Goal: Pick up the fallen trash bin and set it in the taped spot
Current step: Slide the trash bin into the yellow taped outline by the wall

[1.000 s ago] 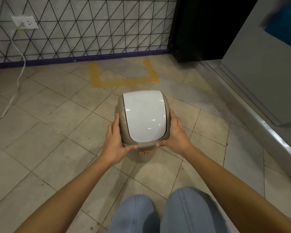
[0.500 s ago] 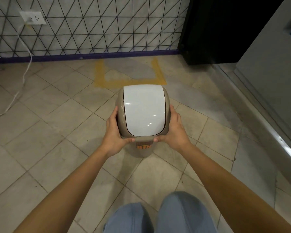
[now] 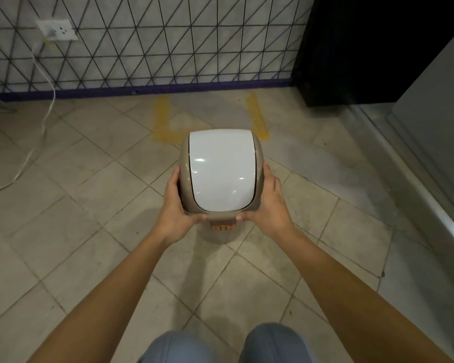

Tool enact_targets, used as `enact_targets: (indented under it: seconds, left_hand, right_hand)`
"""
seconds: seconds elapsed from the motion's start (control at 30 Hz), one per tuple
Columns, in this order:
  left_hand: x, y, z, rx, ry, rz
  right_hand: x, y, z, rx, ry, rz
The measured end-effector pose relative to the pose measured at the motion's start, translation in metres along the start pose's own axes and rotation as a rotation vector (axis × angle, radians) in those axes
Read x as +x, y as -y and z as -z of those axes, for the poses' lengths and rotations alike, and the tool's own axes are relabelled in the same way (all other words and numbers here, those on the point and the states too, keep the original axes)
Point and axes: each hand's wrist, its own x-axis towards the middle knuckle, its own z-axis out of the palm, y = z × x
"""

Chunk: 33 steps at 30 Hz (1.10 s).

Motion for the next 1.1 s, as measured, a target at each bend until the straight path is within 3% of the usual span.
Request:
enact_targets:
  seconds: [0.8, 1.1]
  left_hand:
    - [0.052, 0.013, 0.012, 0.059, -0.030, -0.061]
    - [0.090, 0.011, 0.020, 0.063, -0.048, -0.051]
  right_hand:
    - [0.061, 0.008, 0.011, -0.017, 0.058, -0.019]
    - [0.093, 0.011, 0.001, -0.025, 0.006, 0.024]
